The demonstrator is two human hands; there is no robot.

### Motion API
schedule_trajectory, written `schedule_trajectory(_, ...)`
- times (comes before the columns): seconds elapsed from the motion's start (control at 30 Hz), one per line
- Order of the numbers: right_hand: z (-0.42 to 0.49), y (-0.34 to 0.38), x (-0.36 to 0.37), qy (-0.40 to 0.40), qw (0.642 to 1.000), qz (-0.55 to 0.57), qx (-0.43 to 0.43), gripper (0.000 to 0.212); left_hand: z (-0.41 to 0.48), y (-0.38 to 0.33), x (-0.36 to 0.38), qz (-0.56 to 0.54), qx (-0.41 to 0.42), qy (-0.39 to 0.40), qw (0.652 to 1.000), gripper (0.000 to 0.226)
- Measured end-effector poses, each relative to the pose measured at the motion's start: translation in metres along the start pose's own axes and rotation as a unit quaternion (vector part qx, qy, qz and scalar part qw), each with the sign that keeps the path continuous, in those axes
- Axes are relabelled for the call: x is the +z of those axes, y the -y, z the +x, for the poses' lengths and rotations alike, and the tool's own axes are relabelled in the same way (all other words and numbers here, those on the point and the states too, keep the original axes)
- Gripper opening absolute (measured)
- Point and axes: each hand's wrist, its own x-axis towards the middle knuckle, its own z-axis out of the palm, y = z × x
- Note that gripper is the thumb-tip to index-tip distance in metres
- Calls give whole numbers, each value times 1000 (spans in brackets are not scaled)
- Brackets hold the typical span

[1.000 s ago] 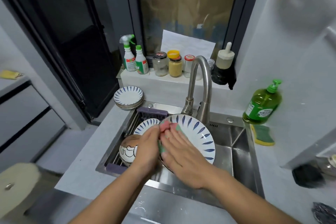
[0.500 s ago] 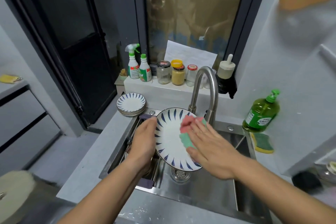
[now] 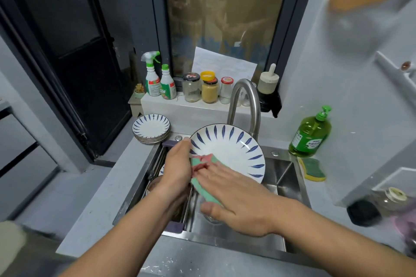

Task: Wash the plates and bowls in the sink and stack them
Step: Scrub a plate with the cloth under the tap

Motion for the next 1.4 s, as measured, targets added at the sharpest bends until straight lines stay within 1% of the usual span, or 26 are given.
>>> schedule_trajectory(0.03,-5,-7,-1,-7,1000,-19,-10,83,2,0,0,8,-1,3,1000,30)
schedule_trajectory(0.1,-14,-26,1,-25,998,-54,-25,75,3,1,-4,32,1,13,999,31)
schedule_trajectory(0.17,-23,-50,4,-24,997,-76,7,69,6,2,-8,42,6,30,999,34)
schedule_trajectory(0.27,-27,-77,4,-43,993,-81,71,77,6,5,-7,54,-1,64,996,43)
schedule_trajectory(0.37,-16,-72,10,-62,992,-28,105,87,5,8,0,63,-8,84,994,46)
schedule_trajectory(0.43,-15,-58,18,-55,993,-9,106,89,8,8,3,69,-4,76,995,46)
schedule_trajectory(0.5,-24,-50,27,-50,994,-5,92,89,14,8,0,75,-15,54,996,55)
schedule_trajectory(0.53,-29,-49,32,-62,994,-4,85,86,17,8,-2,78,-21,48,996,57)
schedule_trajectory(0.57,-34,-49,38,-89,993,-1,77,80,20,10,-5,80,-26,44,995,56)
schedule_trajectory(0.63,-36,-49,48,-174,983,18,60,66,18,9,-5,74,-56,38,995,46)
schedule_trajectory(0.73,-27,-51,55,-284,957,45,27,54,16,11,2,84,-104,70,989,28)
schedule_trajectory(0.77,-23,-52,55,-308,950,48,16,51,15,10,4,93,-114,82,986,28)
schedule_trajectory(0.83,-18,-54,56,-331,942,56,8,46,17,11,7,93,-138,97,981,36)
schedule_trajectory(0.97,-12,-60,57,-356,929,95,20,42,17,12,10,94,-176,82,977,32)
schedule_trajectory(1.07,-12,-62,54,-368,918,140,48,43,17,16,11,108,-193,90,971,28)
schedule_trajectory(1.1,-12,-63,53,-365,916,154,57,43,15,14,12,109,-199,94,969,27)
schedule_trajectory(1.2,-12,-63,47,-344,916,195,73,38,14,10,10,96,-222,105,965,32)
schedule_trajectory(1.27,-13,-63,40,-332,911,230,87,36,14,6,9,85,-248,113,958,26)
schedule_trajectory(1.33,-12,-63,34,-328,897,271,116,33,12,2,8,64,-284,123,949,18)
schedule_trajectory(1.4,-14,-62,31,-336,876,312,152,21,12,2,6,73,-295,131,944,17)
